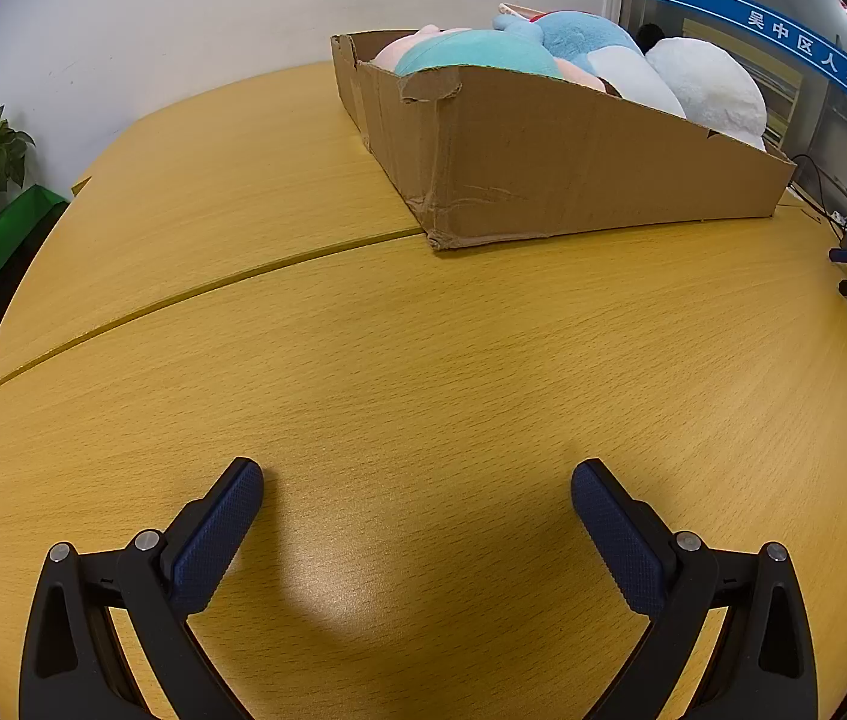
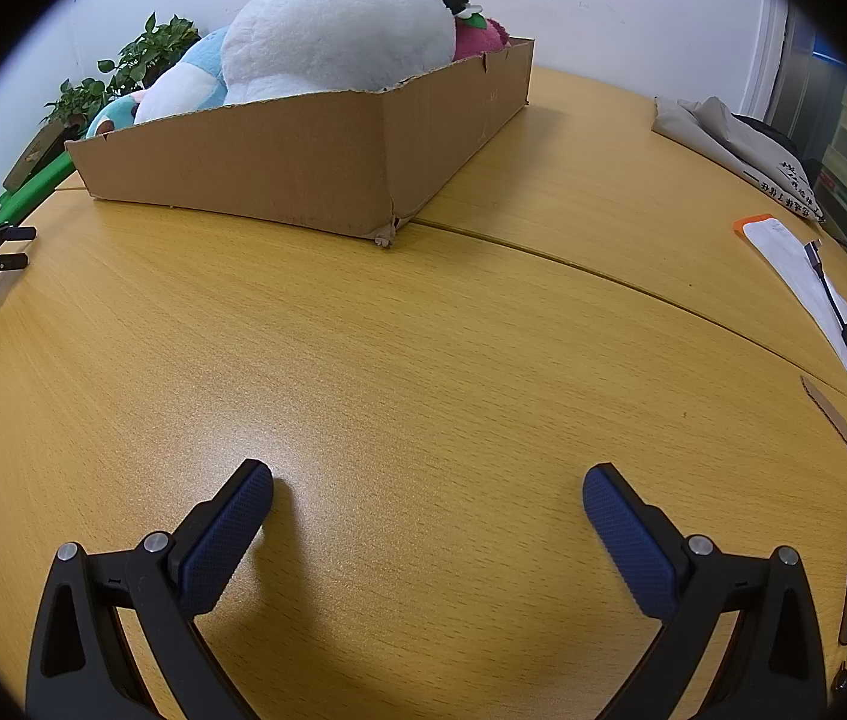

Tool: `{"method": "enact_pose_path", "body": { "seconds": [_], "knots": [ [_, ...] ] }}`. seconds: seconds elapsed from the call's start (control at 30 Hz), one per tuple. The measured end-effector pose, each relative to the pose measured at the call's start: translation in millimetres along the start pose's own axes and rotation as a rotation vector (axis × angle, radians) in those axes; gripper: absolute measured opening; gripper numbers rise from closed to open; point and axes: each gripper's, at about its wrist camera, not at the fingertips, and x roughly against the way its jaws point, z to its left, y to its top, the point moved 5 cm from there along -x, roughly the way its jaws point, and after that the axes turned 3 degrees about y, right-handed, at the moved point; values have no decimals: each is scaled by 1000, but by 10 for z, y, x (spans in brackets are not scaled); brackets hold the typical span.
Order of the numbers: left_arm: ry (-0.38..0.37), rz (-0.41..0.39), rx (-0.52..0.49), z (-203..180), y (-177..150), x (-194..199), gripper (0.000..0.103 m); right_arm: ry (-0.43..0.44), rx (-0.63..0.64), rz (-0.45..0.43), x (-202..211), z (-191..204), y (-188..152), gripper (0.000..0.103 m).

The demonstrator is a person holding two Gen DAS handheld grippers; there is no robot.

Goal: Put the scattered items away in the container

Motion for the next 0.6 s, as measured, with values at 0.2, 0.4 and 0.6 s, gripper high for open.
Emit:
{"method": "enact_pose_path", "body": {
  "seconds": [0.2,0.4,0.6],
  "knots": [
    [0,0,0,3,2,-15,103,0,0,0,-1,0,-1,103],
    [1,0,0,-36,9,-12,103,0,0,0,-2,0,-1,103],
    [1,0,0,-39,10,-18,103,0,0,0,-2,0,-1,103]
  ]
}}
